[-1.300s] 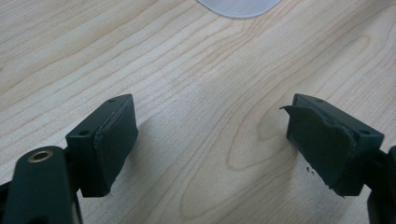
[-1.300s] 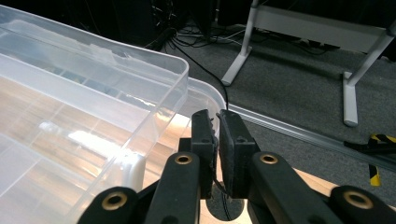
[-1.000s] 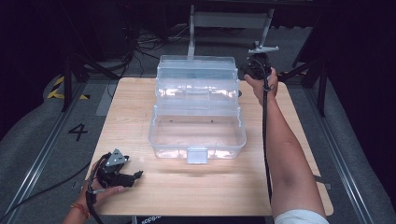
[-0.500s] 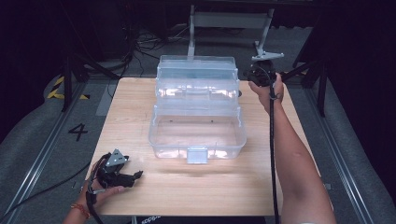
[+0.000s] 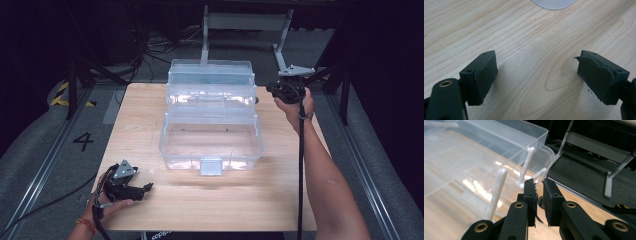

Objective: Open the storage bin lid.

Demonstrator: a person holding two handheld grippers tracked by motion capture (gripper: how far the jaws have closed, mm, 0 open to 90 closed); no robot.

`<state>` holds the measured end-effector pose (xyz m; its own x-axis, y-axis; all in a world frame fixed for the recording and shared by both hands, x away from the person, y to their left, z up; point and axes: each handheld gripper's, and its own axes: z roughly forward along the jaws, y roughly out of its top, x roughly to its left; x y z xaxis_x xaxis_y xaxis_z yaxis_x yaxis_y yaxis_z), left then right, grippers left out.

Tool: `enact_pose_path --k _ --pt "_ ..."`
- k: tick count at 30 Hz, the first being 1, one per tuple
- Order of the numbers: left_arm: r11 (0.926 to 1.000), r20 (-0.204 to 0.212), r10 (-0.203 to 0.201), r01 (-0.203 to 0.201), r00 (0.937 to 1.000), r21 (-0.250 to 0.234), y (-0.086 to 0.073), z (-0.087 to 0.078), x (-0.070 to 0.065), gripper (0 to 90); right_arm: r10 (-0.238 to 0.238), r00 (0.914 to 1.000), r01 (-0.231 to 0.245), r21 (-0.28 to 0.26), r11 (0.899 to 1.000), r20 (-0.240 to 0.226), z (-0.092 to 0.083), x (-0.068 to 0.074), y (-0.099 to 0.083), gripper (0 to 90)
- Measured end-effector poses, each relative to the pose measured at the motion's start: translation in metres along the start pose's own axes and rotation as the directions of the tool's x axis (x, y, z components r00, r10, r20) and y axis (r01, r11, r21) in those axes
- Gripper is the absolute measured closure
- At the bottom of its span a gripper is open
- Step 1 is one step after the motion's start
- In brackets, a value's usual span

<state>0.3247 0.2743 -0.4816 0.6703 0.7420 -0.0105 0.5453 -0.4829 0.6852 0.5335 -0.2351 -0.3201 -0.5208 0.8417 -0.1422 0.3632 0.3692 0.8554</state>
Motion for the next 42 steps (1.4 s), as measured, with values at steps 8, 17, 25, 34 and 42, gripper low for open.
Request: enact_pose_path --k 8,17,25,34,42 --pt "1.0000 -0.001 -0.001 0.001 1.0000 0.008 0.001 0.000 0.000 16.6 -0.044 0.9990 0.044 0.012 0.999 -0.007 -0.014 0.011 -0.017 77.6" --pt "1.0000 -0.002 -0.001 0.001 1.0000 0.007 0.001 0.000 0.000 16.5 -0.048 0.9986 0.048 0.012 0.999 -0.022 -0.029 0.016 -0.036 74.9" --pt "1.0000 -0.002 -0.002 0.002 1.0000 0.007 0.001 0.000 0.000 16.5 -0.040 0.9987 0.040 0.009 0.999 -0.031 -0.043 0.016 -0.052 68.7" --pt "1.0000 -0.003 -0.005 0.005 1.0000 0.007 0.001 0.000 -0.001 16.5 -0.057 0.9976 0.058 0.022 0.998 -0.040 -0.057 0.019 -0.066 53.3" --pt "1.0000 -0.010 0.000 0.000 1.0000 0.008 0.001 -0.001 -0.001 16.6 -0.038 0.9990 0.040 0.058 0.998 -0.025 -0.065 0.019 -0.082 44.1"
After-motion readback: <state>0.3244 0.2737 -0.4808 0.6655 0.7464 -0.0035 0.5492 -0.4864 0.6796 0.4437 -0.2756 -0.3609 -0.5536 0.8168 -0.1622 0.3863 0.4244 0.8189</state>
